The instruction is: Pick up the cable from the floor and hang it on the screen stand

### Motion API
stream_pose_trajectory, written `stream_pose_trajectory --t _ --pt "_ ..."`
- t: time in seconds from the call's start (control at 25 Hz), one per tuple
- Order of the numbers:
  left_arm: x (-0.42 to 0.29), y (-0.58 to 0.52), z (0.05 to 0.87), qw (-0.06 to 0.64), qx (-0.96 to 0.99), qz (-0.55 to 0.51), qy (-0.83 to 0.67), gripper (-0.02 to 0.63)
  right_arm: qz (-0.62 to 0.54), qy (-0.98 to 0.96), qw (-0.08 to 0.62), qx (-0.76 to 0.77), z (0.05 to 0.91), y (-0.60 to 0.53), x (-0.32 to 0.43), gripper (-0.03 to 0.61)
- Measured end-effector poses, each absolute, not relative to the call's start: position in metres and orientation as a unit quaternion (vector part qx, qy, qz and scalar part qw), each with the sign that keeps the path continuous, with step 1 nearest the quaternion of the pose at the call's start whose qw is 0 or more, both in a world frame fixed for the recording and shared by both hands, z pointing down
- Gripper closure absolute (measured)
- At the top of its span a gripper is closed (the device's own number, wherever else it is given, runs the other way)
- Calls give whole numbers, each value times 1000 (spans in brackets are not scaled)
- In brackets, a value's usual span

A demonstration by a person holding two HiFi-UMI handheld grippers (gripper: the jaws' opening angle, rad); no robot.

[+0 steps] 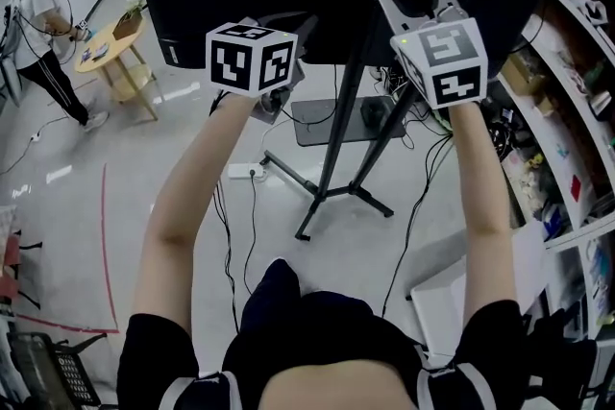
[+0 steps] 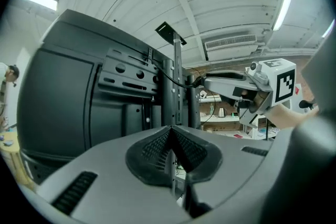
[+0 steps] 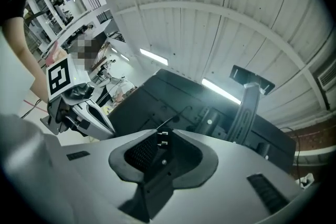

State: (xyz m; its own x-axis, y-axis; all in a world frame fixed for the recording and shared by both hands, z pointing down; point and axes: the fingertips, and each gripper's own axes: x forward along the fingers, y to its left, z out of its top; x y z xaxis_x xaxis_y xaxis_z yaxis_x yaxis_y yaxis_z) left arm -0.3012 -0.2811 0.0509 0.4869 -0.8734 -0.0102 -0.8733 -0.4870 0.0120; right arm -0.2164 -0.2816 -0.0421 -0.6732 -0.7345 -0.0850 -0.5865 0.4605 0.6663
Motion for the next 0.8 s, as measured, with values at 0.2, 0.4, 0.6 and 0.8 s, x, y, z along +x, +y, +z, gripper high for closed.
stream_pose_trajectory --t 0.2,0.4,0.6,0.8 --pt "-286 -281 83 31 861 -5 -507 607 -314 -861 119 382 -3 -299 -212 480" --pt "-278 -282 100 21 860 15 -510 607 -271 -873 116 389 37 -319 -204 474" --pt "-265 -286 117 24 865 22 -500 607 -229 -890 53 390 44 -321 -202 466" --pt "-259 -288 126 34 865 14 -500 607 -225 -892 56 388 56 -321 -202 466"
